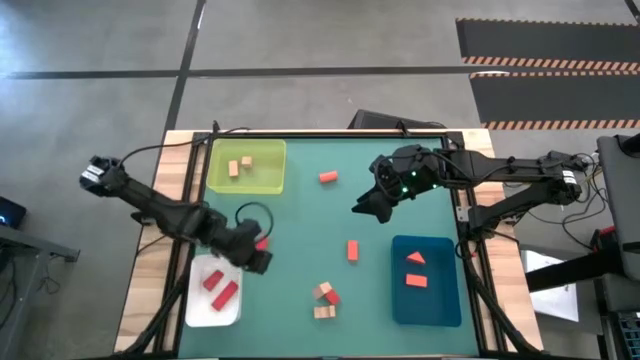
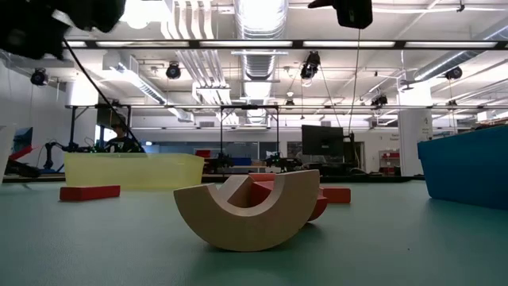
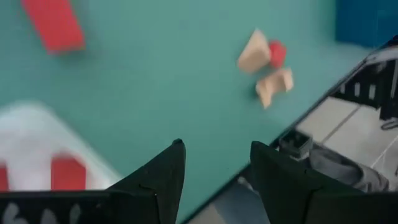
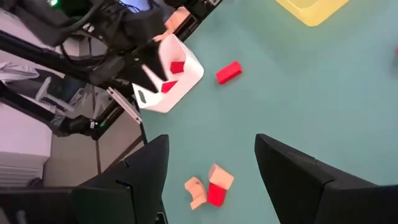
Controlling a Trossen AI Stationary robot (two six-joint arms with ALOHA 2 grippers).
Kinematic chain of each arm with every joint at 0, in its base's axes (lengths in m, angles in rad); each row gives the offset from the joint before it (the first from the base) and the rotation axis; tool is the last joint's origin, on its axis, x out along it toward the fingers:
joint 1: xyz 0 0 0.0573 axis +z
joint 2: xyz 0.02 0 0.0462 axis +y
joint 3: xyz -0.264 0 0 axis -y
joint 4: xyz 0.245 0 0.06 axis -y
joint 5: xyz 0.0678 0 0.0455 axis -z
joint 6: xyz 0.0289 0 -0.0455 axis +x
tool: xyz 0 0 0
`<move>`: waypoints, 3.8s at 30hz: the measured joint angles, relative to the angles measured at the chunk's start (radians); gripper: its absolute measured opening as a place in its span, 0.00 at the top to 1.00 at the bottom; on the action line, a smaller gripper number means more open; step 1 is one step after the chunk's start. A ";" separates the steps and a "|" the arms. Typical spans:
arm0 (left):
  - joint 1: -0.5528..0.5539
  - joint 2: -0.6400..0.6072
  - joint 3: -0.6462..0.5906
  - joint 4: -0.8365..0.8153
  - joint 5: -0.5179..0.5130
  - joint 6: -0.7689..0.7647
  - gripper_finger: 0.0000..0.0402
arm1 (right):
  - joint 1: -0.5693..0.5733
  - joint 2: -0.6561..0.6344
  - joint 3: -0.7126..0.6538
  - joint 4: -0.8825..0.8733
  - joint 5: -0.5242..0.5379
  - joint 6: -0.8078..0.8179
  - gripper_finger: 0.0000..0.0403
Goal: Sort & place blocks by color
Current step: Put the red block into the white bin
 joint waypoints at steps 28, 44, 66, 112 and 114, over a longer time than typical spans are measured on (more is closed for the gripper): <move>0.265 0.373 -0.080 -0.022 -0.025 0.373 0.59 | 0.004 -0.002 0.000 -0.014 0.001 -0.002 0.43; 0.267 0.324 -0.081 -0.109 -0.051 0.310 0.59 | 0.004 -0.001 0.000 -0.023 0.001 -0.003 0.43; 0.269 0.369 -0.097 -0.040 -0.101 0.308 0.59 | 0.004 -0.001 0.000 -0.025 0.001 0.004 0.43; 0.269 0.369 -0.178 0.039 -0.073 0.254 0.70 | 0.003 -0.001 0.000 -0.026 0.000 -0.015 0.43; 0.269 0.368 -0.178 0.039 -0.073 0.238 0.70 | 0.003 -0.001 0.000 -0.026 0.001 -0.016 0.43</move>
